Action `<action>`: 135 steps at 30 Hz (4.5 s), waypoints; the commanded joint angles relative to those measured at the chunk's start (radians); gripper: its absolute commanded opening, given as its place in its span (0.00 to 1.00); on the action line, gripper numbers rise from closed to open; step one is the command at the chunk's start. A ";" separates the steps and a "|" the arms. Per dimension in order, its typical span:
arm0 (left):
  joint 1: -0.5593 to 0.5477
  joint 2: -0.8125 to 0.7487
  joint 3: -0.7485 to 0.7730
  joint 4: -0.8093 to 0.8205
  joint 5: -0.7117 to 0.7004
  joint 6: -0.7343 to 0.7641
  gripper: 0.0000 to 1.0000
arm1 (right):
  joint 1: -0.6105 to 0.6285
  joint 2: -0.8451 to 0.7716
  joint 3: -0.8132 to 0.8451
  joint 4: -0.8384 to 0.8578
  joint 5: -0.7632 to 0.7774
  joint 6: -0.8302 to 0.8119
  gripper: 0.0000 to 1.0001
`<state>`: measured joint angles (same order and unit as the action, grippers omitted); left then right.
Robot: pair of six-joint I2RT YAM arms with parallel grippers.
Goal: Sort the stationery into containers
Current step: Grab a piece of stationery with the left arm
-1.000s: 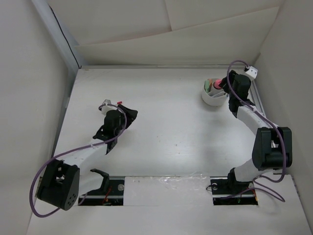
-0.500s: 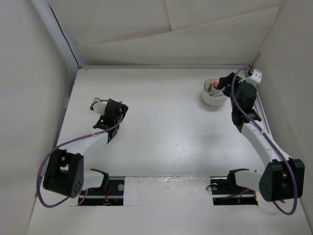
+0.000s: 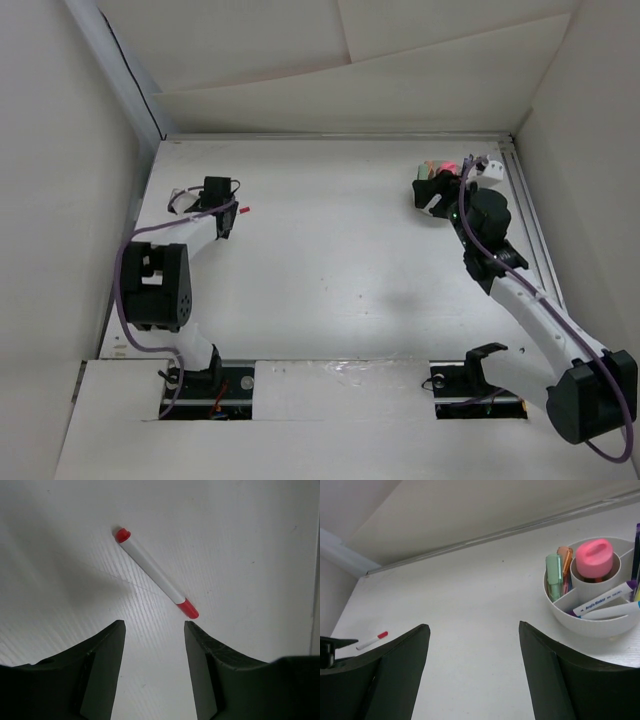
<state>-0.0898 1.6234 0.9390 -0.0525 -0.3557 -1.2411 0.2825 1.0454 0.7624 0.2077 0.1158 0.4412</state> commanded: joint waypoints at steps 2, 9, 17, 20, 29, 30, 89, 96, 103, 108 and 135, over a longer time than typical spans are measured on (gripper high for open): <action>0.015 0.134 0.206 -0.257 -0.005 -0.092 0.44 | 0.017 -0.042 -0.008 -0.022 -0.033 -0.013 0.78; 0.027 0.237 0.301 -0.370 0.040 -0.165 0.43 | 0.026 -0.065 -0.028 -0.031 -0.051 -0.022 0.78; 0.036 0.256 0.311 -0.354 0.054 -0.166 0.42 | 0.026 -0.065 -0.028 -0.031 -0.073 -0.022 0.78; 0.036 0.279 0.331 -0.380 0.044 -0.175 0.41 | 0.026 -0.065 -0.028 -0.031 -0.073 -0.022 0.78; 0.036 0.233 0.278 -0.304 0.054 -0.227 0.41 | 0.026 -0.085 -0.028 -0.031 -0.091 -0.022 0.78; 0.036 0.211 0.253 -0.291 0.054 -0.227 0.41 | 0.026 -0.085 -0.028 -0.031 -0.091 -0.022 0.78; -0.021 0.007 0.006 -0.064 0.124 0.135 0.00 | -0.020 -0.004 0.011 -0.050 -0.219 -0.041 0.78; 0.024 -0.103 0.049 -0.075 0.107 0.109 0.09 | 0.027 0.038 0.038 -0.050 -0.199 -0.050 0.78; 0.085 0.104 0.243 -0.165 0.173 0.100 0.28 | 0.027 0.047 0.038 -0.050 -0.217 -0.059 0.78; 0.094 0.208 0.383 -0.247 0.100 0.121 0.42 | 0.037 0.056 0.057 -0.050 -0.229 -0.068 0.79; 0.154 0.397 0.489 -0.333 0.112 0.140 0.39 | 0.055 0.076 0.066 -0.059 -0.248 -0.068 0.79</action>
<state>0.0647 2.0060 1.4075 -0.3683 -0.2649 -1.1057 0.3233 1.1213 0.7818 0.1192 -0.1211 0.3874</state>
